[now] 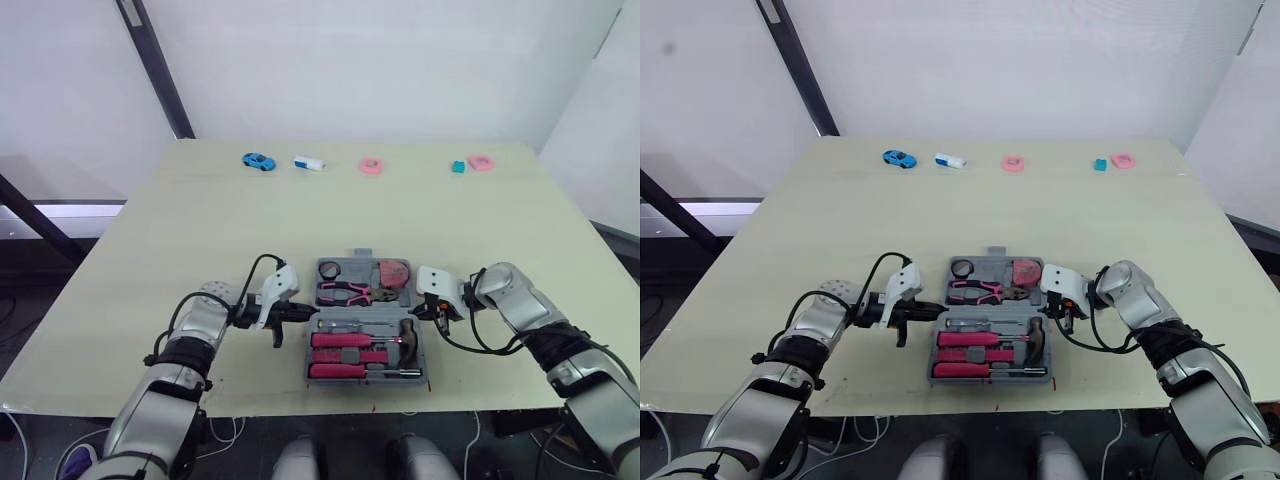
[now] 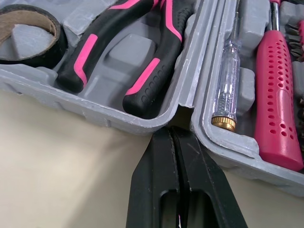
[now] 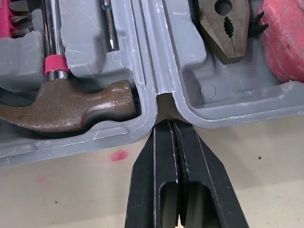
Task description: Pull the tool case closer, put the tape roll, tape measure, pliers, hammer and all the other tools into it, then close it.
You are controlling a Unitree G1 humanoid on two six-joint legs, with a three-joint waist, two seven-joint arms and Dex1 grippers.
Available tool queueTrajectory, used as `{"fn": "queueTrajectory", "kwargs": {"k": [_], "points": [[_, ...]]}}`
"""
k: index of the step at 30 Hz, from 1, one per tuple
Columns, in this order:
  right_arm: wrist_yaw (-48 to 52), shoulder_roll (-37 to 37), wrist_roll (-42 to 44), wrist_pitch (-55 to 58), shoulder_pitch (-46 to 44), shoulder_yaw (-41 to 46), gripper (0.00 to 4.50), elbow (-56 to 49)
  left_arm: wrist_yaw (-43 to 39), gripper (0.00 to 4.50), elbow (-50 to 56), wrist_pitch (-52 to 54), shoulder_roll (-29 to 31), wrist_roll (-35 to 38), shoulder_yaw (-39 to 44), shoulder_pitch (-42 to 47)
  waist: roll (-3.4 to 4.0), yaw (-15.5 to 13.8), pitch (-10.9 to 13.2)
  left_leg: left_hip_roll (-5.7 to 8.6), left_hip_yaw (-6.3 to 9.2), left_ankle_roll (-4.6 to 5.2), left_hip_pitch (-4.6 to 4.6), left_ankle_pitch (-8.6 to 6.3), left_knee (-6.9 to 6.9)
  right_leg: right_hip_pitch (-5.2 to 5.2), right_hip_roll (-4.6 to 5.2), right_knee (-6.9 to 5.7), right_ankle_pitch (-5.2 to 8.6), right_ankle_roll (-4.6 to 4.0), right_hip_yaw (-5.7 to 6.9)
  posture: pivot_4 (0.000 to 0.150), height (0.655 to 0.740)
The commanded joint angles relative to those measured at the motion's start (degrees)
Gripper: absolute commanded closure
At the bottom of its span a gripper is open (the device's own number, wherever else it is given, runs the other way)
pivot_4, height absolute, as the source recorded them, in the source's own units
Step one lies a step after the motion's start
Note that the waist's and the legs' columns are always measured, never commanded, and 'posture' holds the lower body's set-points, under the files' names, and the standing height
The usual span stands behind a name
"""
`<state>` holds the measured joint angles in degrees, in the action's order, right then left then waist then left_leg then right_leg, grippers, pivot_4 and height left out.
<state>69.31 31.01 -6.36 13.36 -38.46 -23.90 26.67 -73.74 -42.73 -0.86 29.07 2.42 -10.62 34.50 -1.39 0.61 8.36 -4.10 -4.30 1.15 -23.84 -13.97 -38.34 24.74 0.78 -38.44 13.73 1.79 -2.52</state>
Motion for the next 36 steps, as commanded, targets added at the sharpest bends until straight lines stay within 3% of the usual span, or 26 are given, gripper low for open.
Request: {"fn": "queueTrajectory", "kwargs": {"k": [1,17,36], "points": [[1.6,-0.5,1.0,0.3,1.4,-0.1,4.49,-4.3,-1.3,4.44,3.9,0.4,-1.2,0.6,-1.0,-1.6,0.00,0.0,0.0,0.00,0.00,0.00,0.00,0.00,0.00,0.00,0.00,0.00,0.00,0.00,0.00,0.150,0.7400],[1.9,0.5,1.4,5.1,5.8,0.2,4.49,-12.2,-0.9,4.44,17.1,6.8,1.1,1.9,0.0,-10.7,0.01,0.1,0.0,0.00,0.01,0.00,0.02,0.00,0.02,0.00,0.00,-0.01,0.01,-0.01,0.00,0.150,0.7400],[1.9,1.2,1.7,8.6,7.9,0.2,4.49,-16.6,0.0,4.44,19.0,7.8,2.6,2.1,-0.1,-13.1,0.01,0.2,0.0,-0.01,0.02,0.00,0.06,0.00,0.02,0.00,-0.02,-0.05,0.02,-0.02,0.01,0.150,0.7400]]}}
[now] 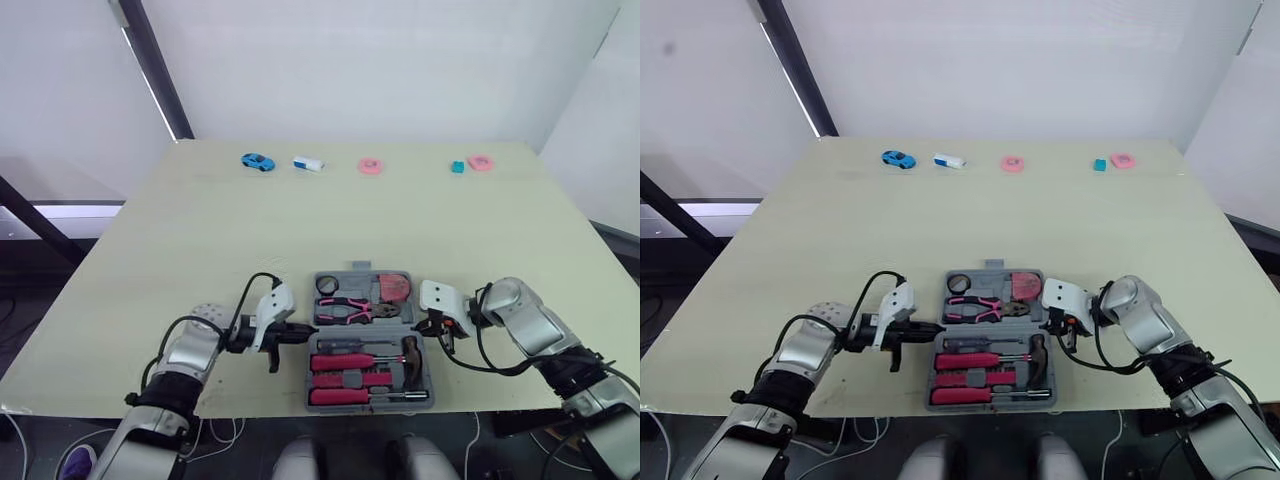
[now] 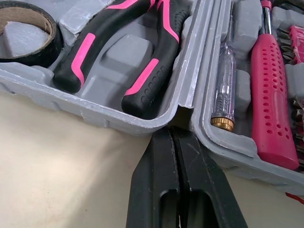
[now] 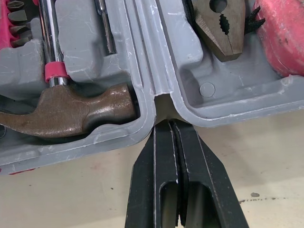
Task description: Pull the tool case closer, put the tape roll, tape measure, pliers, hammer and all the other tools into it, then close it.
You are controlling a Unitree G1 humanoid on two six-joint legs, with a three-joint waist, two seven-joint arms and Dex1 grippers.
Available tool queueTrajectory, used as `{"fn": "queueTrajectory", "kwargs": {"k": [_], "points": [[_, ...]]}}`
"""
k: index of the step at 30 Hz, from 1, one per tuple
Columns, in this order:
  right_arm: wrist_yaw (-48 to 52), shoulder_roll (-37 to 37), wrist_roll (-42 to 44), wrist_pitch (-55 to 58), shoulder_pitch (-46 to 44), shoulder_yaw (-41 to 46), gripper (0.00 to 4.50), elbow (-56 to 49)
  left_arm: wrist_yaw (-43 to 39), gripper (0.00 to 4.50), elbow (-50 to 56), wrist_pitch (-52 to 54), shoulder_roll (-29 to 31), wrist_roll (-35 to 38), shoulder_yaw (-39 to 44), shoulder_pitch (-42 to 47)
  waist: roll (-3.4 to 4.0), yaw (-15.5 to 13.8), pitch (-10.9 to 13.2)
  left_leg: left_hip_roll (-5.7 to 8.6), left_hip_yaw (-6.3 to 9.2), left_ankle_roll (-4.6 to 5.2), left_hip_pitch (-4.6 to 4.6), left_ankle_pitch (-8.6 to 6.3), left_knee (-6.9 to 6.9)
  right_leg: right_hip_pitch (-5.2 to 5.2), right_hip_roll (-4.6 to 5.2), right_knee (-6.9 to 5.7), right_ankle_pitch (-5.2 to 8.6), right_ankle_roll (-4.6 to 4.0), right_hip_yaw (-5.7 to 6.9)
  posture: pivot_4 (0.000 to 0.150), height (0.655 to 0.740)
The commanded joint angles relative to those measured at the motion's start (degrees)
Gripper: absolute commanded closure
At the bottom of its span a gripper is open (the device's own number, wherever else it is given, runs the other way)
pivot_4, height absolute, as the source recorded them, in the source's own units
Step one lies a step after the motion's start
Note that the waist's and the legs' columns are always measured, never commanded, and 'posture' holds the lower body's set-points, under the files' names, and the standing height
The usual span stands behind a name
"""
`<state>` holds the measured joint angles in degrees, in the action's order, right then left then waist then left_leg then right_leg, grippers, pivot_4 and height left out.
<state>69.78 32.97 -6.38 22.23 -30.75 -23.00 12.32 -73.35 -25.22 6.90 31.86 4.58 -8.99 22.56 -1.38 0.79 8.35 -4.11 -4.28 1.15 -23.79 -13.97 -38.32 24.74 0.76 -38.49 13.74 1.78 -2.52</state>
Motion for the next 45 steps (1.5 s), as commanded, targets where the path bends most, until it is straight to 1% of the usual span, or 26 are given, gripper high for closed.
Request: {"fn": "queueTrajectory", "kwargs": {"k": [1,6,16,23,24,27,29,32,33,35,36,37,38,39,40,41,45], "points": [[1.4,-0.8,1.8,-0.2,0.2,-0.7,4.49,-2.3,-0.3,4.44,1.7,0.2,-0.1,0.0,-1.8,-1.4,0.00,0.0,0.0,0.00,0.00,0.00,0.01,0.00,0.00,0.00,0.00,0.00,0.00,0.00,0.00,0.150,0.7400],[1.1,-0.9,1.5,-0.6,-0.1,-0.6,4.49,-1.6,0.7,4.44,2.6,0.5,0.1,-0.1,-1.6,-2.0,0.00,0.0,0.0,0.00,-0.01,0.00,0.01,0.00,0.00,0.00,0.00,0.00,0.00,0.00,-0.01,0.150,0.7400],[1.5,0.1,1.7,-0.1,0.7,-0.4,4.49,-2.4,2.7,4.44,-0.6,-1.4,-0.4,-1.1,-2.0,-0.3,0.01,-0.1,0.0,0.00,-0.01,0.00,0.02,0.00,-0.01,-0.01,0.00,-0.02,0.00,0.00,0.00,0.150,0.7400],[-0.4,2.2,4.4,-2.5,2.6,5.0,4.49,-1.6,5.6,4.44,0.7,-4.1,0.2,0.2,0.6,-2.6,0.01,-0.2,0.0,0.00,-0.01,0.00,0.02,0.00,-0.01,-0.01,0.01,-0.02,0.00,0.00,-0.01,0.150,0.7400],[-0.7,2.8,5.3,-3.1,3.2,6.5,4.49,-1.6,5.9,4.44,1.7,-4.3,0.2,1.4,1.7,-3.4,0.02,-0.2,0.0,0.00,-0.01,0.00,0.02,0.00,-0.02,-0.01,0.01,-0.02,0.00,0.00,-0.01,0.150,0.7400],[-1.6,4.3,12.0,-8.9,7.7,15.4,4.49,-1.4,7.9,4.44,8.5,-2.9,-0.1,8.8,8.3,-8.4,0.01,-0.1,0.0,-0.01,0.00,0.00,-0.01,0.00,-0.01,0.00,0.02,-0.02,0.00,0.00,0.00,0.150,0.7400],[-1.4,4.4,16.8,-10.0,10.5,20.7,4.49,-2.5,8.5,4.44,13.4,0.2,0.1,13.4,11.9,-12.0,-0.01,0.0,0.0,-0.02,0.00,0.00,-0.02,0.00,0.01,0.00,0.05,-0.01,0.00,0.01,-0.01,0.150,0.7400],[-0.5,6.8,19.8,-13.5,16.0,25.7,3.77,-3.4,8.2,3.71,18.8,1.6,1.8,16.6,15.4,-18.0,-0.01,-0.1,0.0,-0.03,0.02,0.00,0.01,0.00,0.01,0.00,0.04,-0.01,0.00,0.01,0.01,0.150,0.7400],[0.0,7.5,20.8,-14.1,17.7,27.1,3.36,-3.9,8.4,3.32,20.0,2.4,2.4,17.5,16.4,-19.6,0.00,-0.1,0.0,-0.02,0.01,0.00,0.04,0.00,0.02,-0.02,0.05,-0.01,0.00,0.01,0.00,0.150,0.7400],[1.2,10.1,23.0,-15.3,22.5,31.3,2.28,-5.1,9.3,2.25,21.4,3.0,3.8,19.0,19.5,-23.2,0.00,-0.2,0.0,-0.02,0.00,0.00,0.05,0.00,0.02,-0.03,0.08,-0.01,0.00,0.01,0.00,0.150,0.7400],[1.2,11.2,23.8,-15.9,24.6,33.5,1.63,-5.3,9.3,1.72,21.7,3.0,4.5,19.4,20.9,-24.9,0.00,-0.2,0.0,-0.01,0.00,0.00,0.04,0.00,0.02,-0.03,0.09,-0.01,0.01,0.01,0.00,0.150,0.7400],[1.3,12.3,25.0,-15.9,26.5,35.5,1.22,-5.7,9.2,1.22,22.0,2.9,5.2,19.8,22.1,-26.5,0.00,-0.2,0.0,0.00,-0.01,0.00,0.05,0.00,0.01,-0.03,0.10,0.00,0.01,0.01,0.00,0.150,0.7400],[1.6,13.2,25.9,-15.8,28.3,37.2,0.71,-6.2,9.1,0.75,22.4,2.9,5.7,20.2,23.0,-27.9,0.00,-0.2,0.0,0.00,-0.02,0.00,0.05,0.00,0.01,-0.03,0.12,0.00,0.02,0.00,0.00,0.150,0.7400],[1.8,14.2,26.5,-15.9,30.1,39.0,0.54,-6.4,9.1,0.61,22.8,3.1,6.1,20.8,24.1,-29.2,0.00,-0.1,0.0,0.00,-0.03,0.00,0.06,0.00,0.01,-0.03,0.13,0.01,0.07,-0.07,0.00,0.150,0.7400],[1.9,15.0,27.1,-15.8,31.6,40.5,0.18,-6.5,9.1,0.21,23.0,3.3,6.5,21.3,25.0,-30.2,0.00,-0.1,0.0,0.00,-0.04,0.00,0.07,0.00,0.01,-0.03,0.13,0.00,0.09,-0.10,0.00,0.150,0.7400],[2.1,15.7,27.6,-15.6,32.9,41.7,0.06,-6.6,9.1,0.08,23.2,3.2,6.8,21.5,25.7,-31.1,0.00,-0.1,0.0,-0.01,-0.05,0.00,0.09,0.00,0.01,-0.02,0.14,0.01,0.15,-0.15,0.00,0.150,0.7400],[1.7,17.6,30.2,-10.7,37.3,44.6,0.06,-8.2,8.9,0.08,25.5,4.4,7.3,23.5,27.1,-33.3,0.00,-0.1,0.0,-0.02,-0.06,0.00,0.11,0.00,0.01,-0.03,0.14,0.01,0.20,-0.10,0.00,0.150,0.7400]]}}
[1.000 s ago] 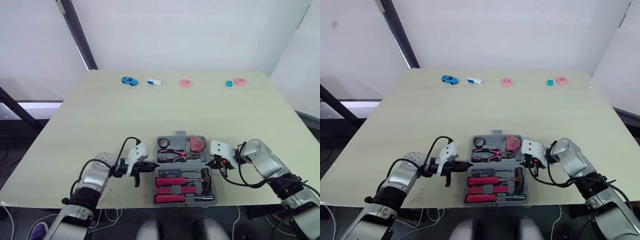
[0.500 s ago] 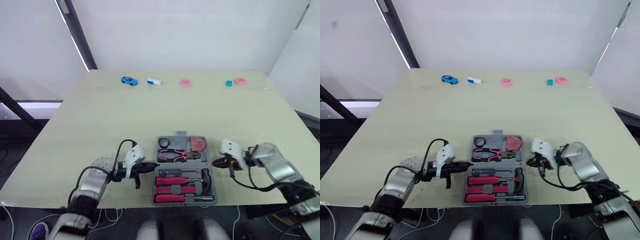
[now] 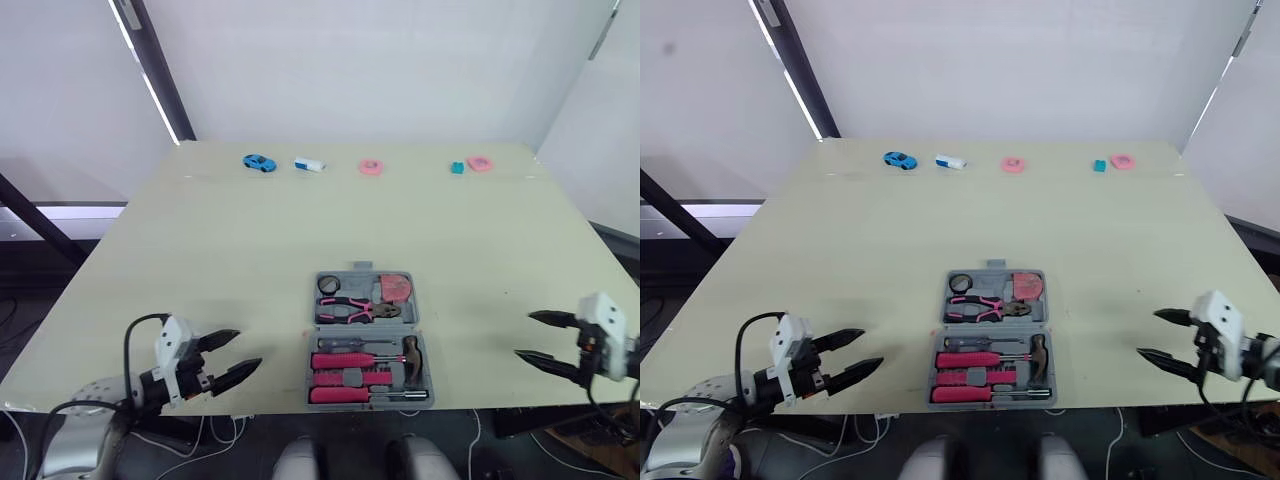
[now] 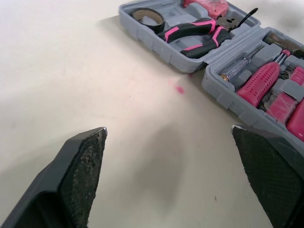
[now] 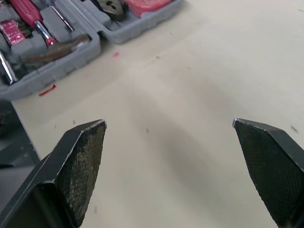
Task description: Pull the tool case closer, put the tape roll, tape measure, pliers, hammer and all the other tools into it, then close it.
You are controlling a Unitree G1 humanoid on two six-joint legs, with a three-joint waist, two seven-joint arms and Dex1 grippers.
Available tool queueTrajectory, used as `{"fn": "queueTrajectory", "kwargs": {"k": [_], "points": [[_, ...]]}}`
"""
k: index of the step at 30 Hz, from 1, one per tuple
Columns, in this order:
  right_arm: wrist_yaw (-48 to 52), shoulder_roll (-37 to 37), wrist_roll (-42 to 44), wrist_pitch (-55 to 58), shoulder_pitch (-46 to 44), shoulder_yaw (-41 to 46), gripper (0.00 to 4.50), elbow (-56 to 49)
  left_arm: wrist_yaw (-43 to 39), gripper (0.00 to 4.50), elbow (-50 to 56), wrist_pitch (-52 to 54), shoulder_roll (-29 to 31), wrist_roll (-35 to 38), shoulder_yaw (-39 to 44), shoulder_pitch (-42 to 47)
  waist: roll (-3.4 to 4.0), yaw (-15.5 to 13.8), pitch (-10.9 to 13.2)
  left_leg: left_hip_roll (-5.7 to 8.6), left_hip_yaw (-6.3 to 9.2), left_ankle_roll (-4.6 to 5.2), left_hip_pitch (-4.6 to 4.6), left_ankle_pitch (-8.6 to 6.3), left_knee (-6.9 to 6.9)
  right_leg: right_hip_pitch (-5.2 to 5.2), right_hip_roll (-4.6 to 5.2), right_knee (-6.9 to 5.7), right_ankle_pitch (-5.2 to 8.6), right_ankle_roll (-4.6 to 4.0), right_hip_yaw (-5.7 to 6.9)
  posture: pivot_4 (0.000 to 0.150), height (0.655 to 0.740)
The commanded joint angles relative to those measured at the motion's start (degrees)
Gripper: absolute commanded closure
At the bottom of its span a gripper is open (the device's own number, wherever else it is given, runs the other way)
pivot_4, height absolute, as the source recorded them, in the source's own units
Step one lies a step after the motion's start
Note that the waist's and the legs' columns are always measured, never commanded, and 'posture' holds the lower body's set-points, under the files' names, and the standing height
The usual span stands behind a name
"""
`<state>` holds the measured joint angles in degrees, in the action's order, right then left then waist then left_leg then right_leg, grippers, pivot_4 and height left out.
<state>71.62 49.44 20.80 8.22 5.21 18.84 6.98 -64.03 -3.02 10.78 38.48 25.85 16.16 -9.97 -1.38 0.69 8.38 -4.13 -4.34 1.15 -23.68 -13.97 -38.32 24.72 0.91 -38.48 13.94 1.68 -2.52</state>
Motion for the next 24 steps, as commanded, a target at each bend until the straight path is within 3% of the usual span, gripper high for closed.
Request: {"fn": "queueTrajectory", "kwargs": {"k": [1,8,11,18,24], "points": [[-0.7,1.3,3.5,4.9,1.8,2.7,0.06,-4.0,-0.2,0.08,4.2,0.9,0.5,2.7,1.9,-0.9,0.00,0.0,0.0,0.00,0.00,0.00,0.00,0.00,0.00,0.00,0.00,0.00,0.00,0.00,-0.01,0.150,0.7400],[-9.1,-1.3,8.2,21.5,-4.3,-2.6,0.06,-13.2,0.9,0.08,10.2,4.1,-1.4,4.6,-2.4,2.2,0.01,0.1,0.0,-0.02,-0.01,0.00,0.01,0.00,0.00,0.01,-0.01,0.00,-0.02,-0.03,-0.02,0.150,0.7400],[-11.3,-2.2,8.4,28.1,-9.7,-7.8,0.00,-14.5,0.2,0.94,11.7,5.6,-2.1,4.8,-5.8,4.7,0.00,0.0,0.0,-0.01,0.01,0.00,-0.03,0.00,-0.01,0.02,-0.03,0.00,-0.06,-0.09,-0.02,0.150,0.7400],[-10.9,-7.6,6.0,40.1,-30.2,-22.5,0.00,-2.0,-3.1,4.34,8.9,3.8,-3.4,0.5,-15.9,11.5,0.00,0.1,0.0,0.02,0.01,0.00,-0.06,0.00,-0.01,0.03,-0.06,0.01,-0.07,-0.12,-0.04,0.150,0.7400],[-7.7,-12.3,3.1,42.3,-40.9,-29.6,0.00,11.0,-6.6,4.43,1.7,-2.1,-4.3,-4.6,-21.8,15.1,0.01,0.0,0.0,0.03,0.06,0.01,-0.13,0.00,0.02,0.04,-0.11,0.03,-0.17,0.04,-0.01,0.150,0.7400]]}}
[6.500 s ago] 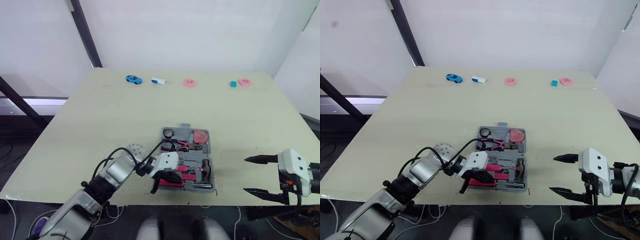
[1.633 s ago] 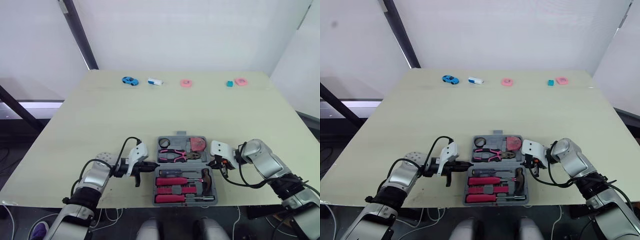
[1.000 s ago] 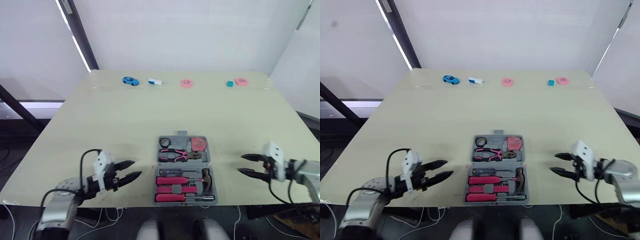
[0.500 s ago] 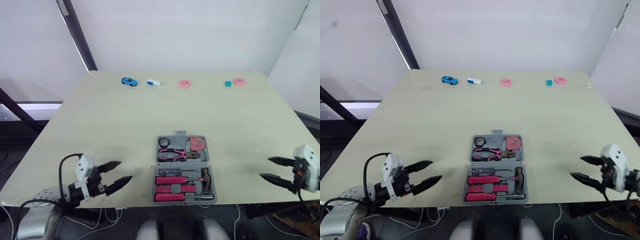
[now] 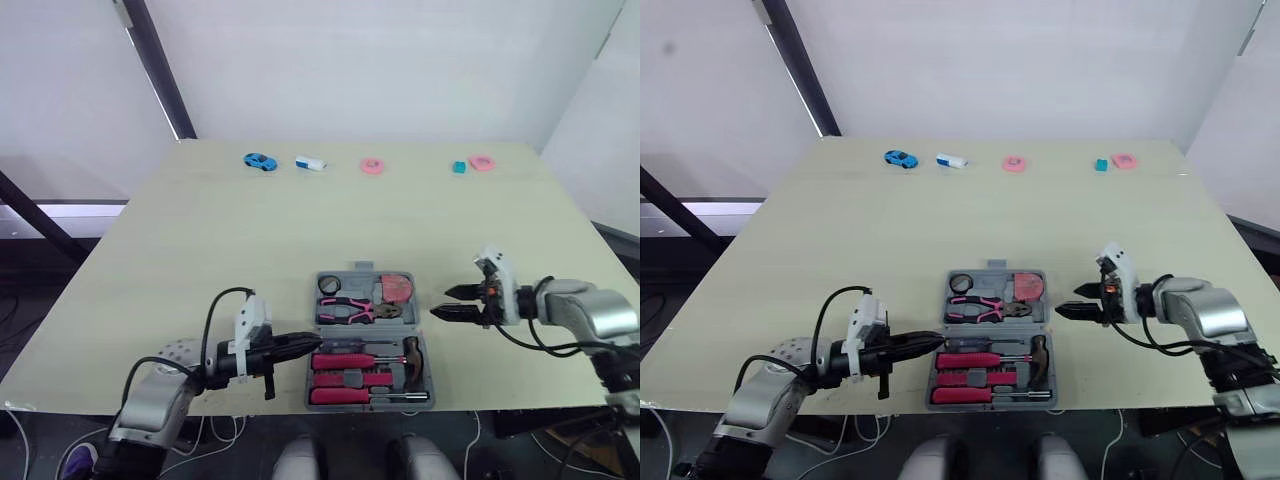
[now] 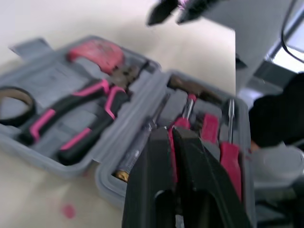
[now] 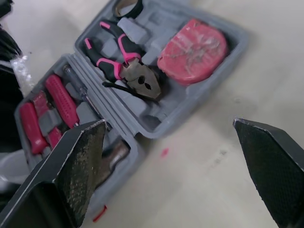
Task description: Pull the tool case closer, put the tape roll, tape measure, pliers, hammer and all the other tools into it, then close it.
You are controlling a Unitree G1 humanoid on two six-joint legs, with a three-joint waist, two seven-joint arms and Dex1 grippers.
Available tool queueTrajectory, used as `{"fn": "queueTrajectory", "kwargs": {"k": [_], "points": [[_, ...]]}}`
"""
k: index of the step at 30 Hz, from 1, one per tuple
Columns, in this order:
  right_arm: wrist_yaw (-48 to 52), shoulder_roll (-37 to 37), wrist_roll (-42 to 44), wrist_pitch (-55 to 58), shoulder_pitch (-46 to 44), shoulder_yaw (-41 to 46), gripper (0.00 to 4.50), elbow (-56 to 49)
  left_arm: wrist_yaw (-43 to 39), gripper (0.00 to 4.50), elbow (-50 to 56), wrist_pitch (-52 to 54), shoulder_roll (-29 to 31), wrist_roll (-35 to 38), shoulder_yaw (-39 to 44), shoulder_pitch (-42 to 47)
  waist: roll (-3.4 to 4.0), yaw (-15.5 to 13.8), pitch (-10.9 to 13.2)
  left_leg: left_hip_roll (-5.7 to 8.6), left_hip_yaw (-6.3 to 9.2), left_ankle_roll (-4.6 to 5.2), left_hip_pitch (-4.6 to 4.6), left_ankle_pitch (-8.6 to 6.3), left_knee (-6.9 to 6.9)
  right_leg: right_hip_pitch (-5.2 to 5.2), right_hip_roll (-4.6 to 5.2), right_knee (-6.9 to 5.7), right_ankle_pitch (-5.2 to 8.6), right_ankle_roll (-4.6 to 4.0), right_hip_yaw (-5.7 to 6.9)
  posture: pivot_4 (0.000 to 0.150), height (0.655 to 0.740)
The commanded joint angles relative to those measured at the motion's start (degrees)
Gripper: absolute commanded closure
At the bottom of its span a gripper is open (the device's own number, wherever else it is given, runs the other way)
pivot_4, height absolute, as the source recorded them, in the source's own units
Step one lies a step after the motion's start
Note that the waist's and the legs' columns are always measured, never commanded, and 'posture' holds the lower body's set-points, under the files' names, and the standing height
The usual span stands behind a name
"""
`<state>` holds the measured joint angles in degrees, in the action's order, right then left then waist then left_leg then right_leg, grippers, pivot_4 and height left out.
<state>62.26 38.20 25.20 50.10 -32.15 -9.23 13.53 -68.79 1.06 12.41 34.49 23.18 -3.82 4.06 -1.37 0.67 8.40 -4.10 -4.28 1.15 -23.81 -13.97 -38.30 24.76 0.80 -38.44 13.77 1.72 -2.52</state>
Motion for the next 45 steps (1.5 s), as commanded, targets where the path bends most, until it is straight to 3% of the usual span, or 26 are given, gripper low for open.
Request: {"fn": "queueTrajectory", "kwargs": {"k": [1,12,23,31,38,42,45], "points": [[1.7,-1.9,-2.1,0.1,-4.9,-2.2,0.00,6.8,-2.1,4.43,-3.5,-4.5,-0.7,-2.4,-2.2,1.4,0.00,0.0,0.0,0.00,0.00,0.00,0.00,0.00,0.00,-0.01,0.00,0.01,-0.01,0.02,0.00,0.150,0.7400],[5.5,-10.6,-10.3,-4.0,-14.9,-8.5,0.00,24.7,-3.4,4.43,-11.7,-9.7,-1.5,-7.5,-5.8,3.9,0.02,0.2,0.0,-0.02,-0.02,0.00,0.00,0.00,-0.01,0.00,0.00,0.01,-0.04,0.05,0.01,0.150,0.7400],[8.2,-16.1,-8.0,-2.4,-17.3,-2.6,0.00,28.3,-3.1,4.43,-12.2,-11.7,-1.1,-9.4,-7.0,1.9,0.10,0.7,0.0,-0.05,-0.04,0.00,0.08,0.00,0.00,0.00,-0.03,-0.10,-0.03,0.04,-0.02,0.150,0.7400],[9.5,-15.0,-4.9,1.4,-14.9,1.5,0.00,22.2,-2.5,4.43,-7.1,-8.7,0.4,-8.3,-6.4,1.4,0.15,1.2,0.0,-0.05,-0.01,0.00,0.05,0.00,0.01,0.01,-0.01,-0.10,-0.03,0.04,-0.01,0.150,0.7400],[8.6,-11.1,0.4,8.2,-9.5,4.9,0.00,8.5,-2.0,4.43,4.4,-3.5,3.9,-3.3,-2.0,-1.0,0.20,1.4,0.1,-0.05,0.04,0.00,-0.03,0.00,0.04,0.06,-0.01,-0.09,-0.03,0.04,0.01,0.150,0.7400],[5.6,-8.4,5.3,13.4,-4.1,9.3,0.00,-4.0,1.1,4.43,17.1,9.3,10.5,8.4,11.1,-7.3,0.13,1.6,0.2,-0.05,0.06,0.00,-0.05,0.00,0.06,0.08,0.01,-0.08,-0.02,0.04,0.02,0.150,0.7400],[4.1,-6.0,9.1,17.3,-0.1,11.7,0.00,-12.8,-1.3,4.43,19.8,16.1,16.3,13.7,20.5,-15.7,0.17,1.8,0.3,-0.11,0.15,0.00,-0.01,0.00,0.21,0.16,0.02,-0.06,0.01,0.01,-0.02,0.150,0.7400]]}}
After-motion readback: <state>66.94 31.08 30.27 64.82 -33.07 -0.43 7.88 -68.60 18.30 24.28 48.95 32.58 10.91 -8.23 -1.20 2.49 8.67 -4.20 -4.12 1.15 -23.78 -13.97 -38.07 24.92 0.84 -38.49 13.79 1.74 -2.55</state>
